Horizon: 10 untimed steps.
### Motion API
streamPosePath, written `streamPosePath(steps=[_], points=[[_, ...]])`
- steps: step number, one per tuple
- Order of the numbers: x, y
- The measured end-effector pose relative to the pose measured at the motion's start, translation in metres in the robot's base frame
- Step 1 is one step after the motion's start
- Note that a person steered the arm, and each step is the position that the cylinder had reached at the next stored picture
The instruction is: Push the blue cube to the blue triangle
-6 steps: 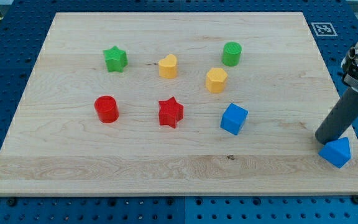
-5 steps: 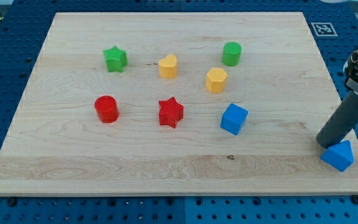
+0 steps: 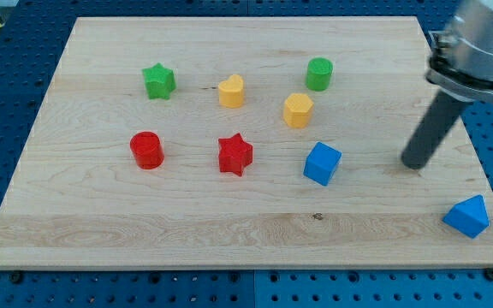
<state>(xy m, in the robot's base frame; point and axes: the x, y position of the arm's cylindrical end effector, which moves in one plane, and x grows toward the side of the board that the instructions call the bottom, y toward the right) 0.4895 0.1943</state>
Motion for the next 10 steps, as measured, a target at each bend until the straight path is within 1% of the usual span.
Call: streamPosePath(steps=[1,2,3,5,6,10], points=[[-0.025,-0.057],[-0.037,-0.122],[-0.029,-0.167],[0.016,-0.152],[0.016,-0.134],[0.016,-0.029]])
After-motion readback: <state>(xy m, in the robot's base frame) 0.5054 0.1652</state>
